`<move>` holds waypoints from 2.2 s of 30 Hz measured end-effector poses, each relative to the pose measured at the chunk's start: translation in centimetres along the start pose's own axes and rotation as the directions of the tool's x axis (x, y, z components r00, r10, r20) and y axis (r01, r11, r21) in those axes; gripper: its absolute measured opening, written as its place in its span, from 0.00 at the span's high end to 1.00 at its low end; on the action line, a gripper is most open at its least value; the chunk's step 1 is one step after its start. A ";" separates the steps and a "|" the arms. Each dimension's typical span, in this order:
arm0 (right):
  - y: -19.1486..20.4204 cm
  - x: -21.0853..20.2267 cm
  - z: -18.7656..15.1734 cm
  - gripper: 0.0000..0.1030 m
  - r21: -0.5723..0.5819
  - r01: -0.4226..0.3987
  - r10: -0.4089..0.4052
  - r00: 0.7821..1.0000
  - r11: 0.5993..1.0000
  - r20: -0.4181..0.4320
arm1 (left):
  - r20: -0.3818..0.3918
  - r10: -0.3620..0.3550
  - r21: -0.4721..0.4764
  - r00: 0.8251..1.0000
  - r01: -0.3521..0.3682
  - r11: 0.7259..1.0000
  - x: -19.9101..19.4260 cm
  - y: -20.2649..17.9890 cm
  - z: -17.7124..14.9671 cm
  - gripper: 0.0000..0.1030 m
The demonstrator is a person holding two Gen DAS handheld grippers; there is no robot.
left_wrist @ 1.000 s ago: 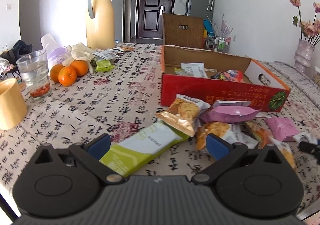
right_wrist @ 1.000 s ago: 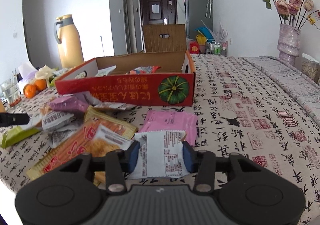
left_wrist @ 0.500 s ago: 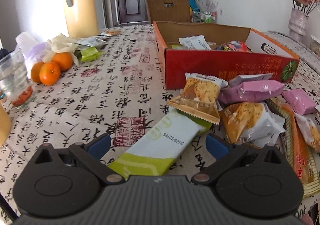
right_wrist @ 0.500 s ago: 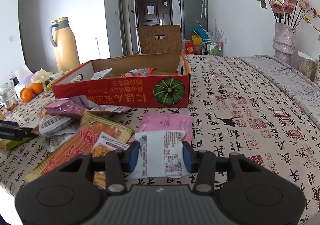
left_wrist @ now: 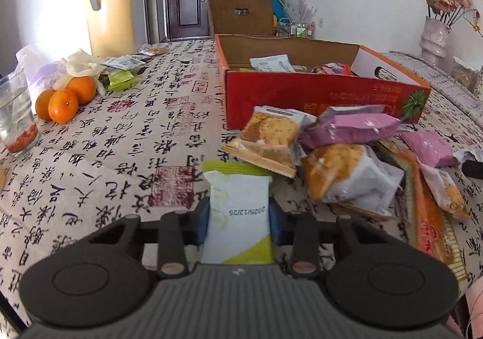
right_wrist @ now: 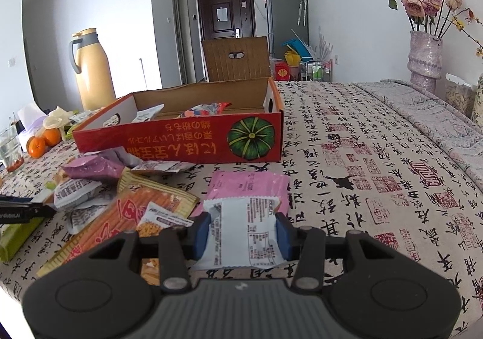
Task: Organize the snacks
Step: 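Grasp the green-and-white snack bar with the left tool, then carry the snack bar into the box with the left tool while the right tool carries the white packet there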
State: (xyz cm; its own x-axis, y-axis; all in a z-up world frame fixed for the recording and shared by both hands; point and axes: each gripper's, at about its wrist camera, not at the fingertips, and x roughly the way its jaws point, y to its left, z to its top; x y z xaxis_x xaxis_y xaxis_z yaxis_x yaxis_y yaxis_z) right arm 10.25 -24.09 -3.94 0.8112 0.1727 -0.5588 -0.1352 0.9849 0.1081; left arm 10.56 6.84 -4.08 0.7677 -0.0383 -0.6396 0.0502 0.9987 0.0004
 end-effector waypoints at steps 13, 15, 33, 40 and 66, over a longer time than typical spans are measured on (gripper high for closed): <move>-0.1 -0.2 -0.1 0.57 0.010 -0.008 0.008 1.000 1.000 0.004 | 0.053 0.054 -0.016 0.997 -0.054 0.998 -2.3 -1.2 -0.3 0.64; 0.0 -0.2 -0.1 0.57 0.010 -0.012 0.012 1.000 1.000 0.007 | 0.065 0.056 -0.015 0.996 -0.055 0.998 -2.8 -1.2 0.0 0.64; 0.7 -0.5 2.9 0.57 -0.007 -0.048 0.048 0.995 0.999 0.087 | 0.241 0.056 -0.066 0.969 -0.042 0.997 -6.4 -1.9 5.9 0.64; 1.0 -0.3 5.9 0.57 -0.014 -0.066 0.067 0.985 0.998 0.162 | 0.295 0.029 -0.057 0.955 -0.013 0.998 -6.0 -3.2 9.5 0.64; 1.3 11.6 16.7 0.57 0.007 -0.103 0.100 0.976 0.995 0.192 | 0.268 0.026 -0.121 0.963 0.007 0.993 5.8 -6.5 20.2 0.63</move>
State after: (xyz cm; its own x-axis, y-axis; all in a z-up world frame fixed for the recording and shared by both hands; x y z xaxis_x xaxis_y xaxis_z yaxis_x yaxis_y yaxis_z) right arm 28.97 -21.01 3.41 0.8875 0.2645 -0.3773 -0.2141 0.9618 0.1706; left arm 27.59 -0.50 7.74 0.9119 -0.0192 -0.4099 -0.0228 0.9950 -0.0972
